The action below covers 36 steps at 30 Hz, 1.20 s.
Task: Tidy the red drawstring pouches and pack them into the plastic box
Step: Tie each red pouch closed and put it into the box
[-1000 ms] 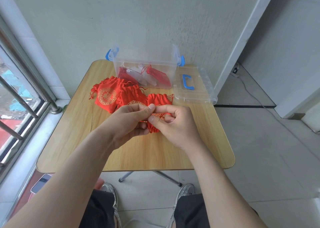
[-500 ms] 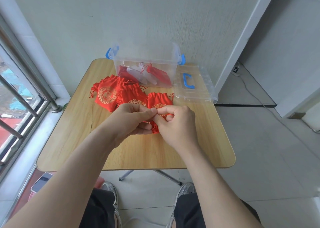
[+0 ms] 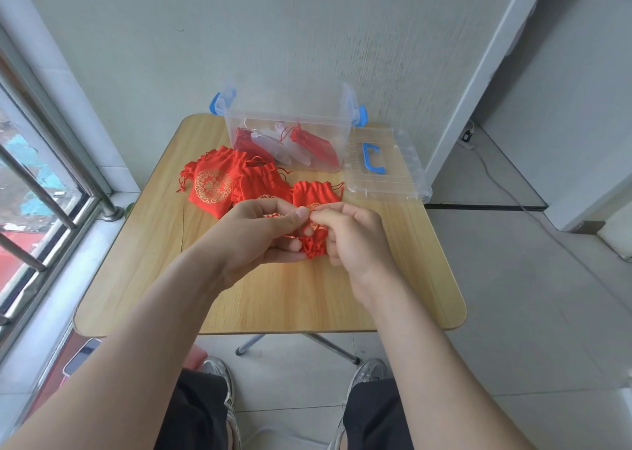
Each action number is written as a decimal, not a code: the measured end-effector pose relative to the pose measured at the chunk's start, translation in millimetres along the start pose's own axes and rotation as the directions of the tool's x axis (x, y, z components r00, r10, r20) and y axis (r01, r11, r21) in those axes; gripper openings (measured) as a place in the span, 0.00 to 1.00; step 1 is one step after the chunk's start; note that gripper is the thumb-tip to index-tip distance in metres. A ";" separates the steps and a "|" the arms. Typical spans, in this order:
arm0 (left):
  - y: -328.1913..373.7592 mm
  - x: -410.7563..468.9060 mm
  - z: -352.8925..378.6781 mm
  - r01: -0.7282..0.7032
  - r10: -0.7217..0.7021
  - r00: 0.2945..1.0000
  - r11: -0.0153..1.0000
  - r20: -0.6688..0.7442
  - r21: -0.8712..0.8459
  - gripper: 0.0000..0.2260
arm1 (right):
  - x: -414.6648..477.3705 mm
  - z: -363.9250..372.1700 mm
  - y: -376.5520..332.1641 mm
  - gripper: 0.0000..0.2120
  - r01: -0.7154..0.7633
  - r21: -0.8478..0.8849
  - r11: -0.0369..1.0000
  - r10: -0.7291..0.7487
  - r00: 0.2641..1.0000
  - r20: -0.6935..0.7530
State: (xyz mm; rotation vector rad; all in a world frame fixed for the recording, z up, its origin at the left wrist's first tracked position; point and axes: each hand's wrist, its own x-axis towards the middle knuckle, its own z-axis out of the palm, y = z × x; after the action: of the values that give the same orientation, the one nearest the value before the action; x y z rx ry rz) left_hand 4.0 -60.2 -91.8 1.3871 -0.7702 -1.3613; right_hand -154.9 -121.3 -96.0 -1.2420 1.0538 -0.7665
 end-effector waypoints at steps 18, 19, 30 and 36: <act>1.4 -2.8 -3.7 0.019 -0.008 0.999 0.976 -0.054 0.218 0.07 | 8.5 -8.4 10.3 0.12 0.297 -0.207 0.932 -0.294 0.955 0.048; 0.9 -2.9 -3.8 0.014 0.002 0.998 0.968 -0.061 0.250 0.08 | 7.1 -8.5 10.6 0.11 0.332 -0.217 0.918 -0.325 0.943 0.069; 0.6 -8.9 1.1 -0.137 0.084 0.990 0.784 0.114 0.606 0.06 | 6.3 -11.0 11.9 0.10 0.361 -0.219 0.906 -0.320 0.926 0.200; 0.4 -6.8 -2.9 -0.087 0.086 0.996 0.870 0.025 0.484 0.05 | 7.0 -13.5 7.8 0.12 0.267 -0.028 0.963 -0.261 0.955 0.142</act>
State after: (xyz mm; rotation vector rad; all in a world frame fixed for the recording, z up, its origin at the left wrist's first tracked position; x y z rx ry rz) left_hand 5.8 -53.3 -89.6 1.7109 -1.2230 -1.1394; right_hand -165.6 -131.1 -104.9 -1.4740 0.8058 -0.8496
